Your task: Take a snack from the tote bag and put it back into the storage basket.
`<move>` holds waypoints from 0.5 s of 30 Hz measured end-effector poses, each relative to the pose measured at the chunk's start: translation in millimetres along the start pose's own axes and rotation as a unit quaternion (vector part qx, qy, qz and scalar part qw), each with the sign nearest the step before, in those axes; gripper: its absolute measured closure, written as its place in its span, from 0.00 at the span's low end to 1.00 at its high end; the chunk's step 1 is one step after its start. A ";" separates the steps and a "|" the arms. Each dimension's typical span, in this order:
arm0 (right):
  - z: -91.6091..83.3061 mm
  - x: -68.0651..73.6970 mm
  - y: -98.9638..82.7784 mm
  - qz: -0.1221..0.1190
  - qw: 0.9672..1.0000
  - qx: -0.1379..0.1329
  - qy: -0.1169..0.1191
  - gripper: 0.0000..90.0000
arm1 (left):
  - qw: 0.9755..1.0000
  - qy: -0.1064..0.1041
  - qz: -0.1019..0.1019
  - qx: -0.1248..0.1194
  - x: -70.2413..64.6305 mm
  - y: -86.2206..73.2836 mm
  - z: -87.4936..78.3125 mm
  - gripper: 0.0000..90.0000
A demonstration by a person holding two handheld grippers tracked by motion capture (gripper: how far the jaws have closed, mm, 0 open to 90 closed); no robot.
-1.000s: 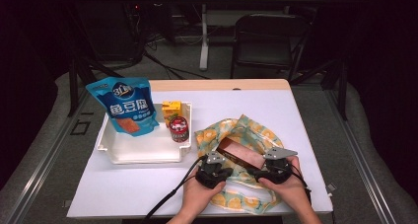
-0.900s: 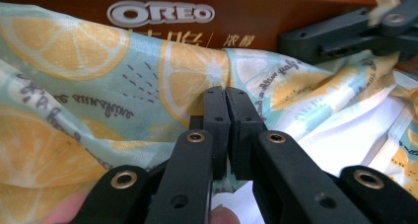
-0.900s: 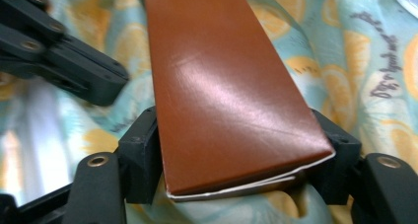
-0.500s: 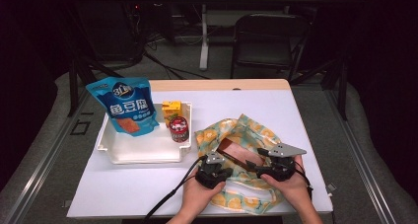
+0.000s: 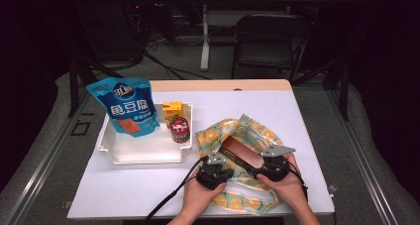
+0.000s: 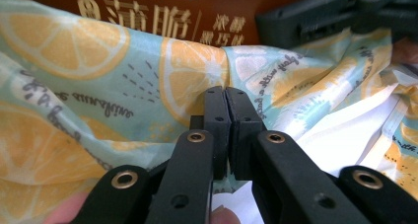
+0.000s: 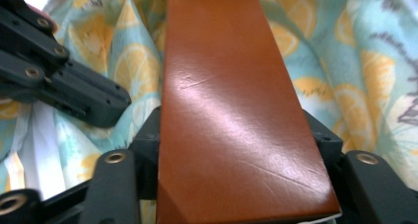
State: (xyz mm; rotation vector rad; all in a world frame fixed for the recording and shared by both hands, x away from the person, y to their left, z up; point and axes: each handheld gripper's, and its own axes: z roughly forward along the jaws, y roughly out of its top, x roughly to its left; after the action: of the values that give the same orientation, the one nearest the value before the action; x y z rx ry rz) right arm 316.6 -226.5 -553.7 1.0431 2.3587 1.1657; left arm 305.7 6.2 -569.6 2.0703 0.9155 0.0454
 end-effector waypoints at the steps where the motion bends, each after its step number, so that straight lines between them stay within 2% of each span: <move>1: -1.7 1.2 2.3 0.001 1.000 -0.004 -0.002 0.47 | 1.000 0.001 0.001 -0.002 -0.4 -0.2 0.3 0.98; 8: -22.0 3.6 14.9 0.018 0.999 -0.050 -0.004 0.49 | 1.000 0.007 0.002 0.001 -1.6 0.1 0.5 1.00; 12: -34.0 10.4 21.9 0.011 0.998 -0.053 -0.016 0.49 | 1.000 0.011 0.006 0.001 -2.4 0.1 0.7 1.00; 15: -38.5 15.2 20.6 0.010 0.999 -0.038 -0.031 0.49 | 1.000 0.008 0.003 0.001 -1.8 0.1 0.6 1.00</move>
State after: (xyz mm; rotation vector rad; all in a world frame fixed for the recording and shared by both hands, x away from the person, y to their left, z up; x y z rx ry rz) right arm 294.7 -228.6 -513.1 1.0629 2.2426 1.2022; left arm 304.6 4.7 -569.4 2.0767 0.9201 0.0650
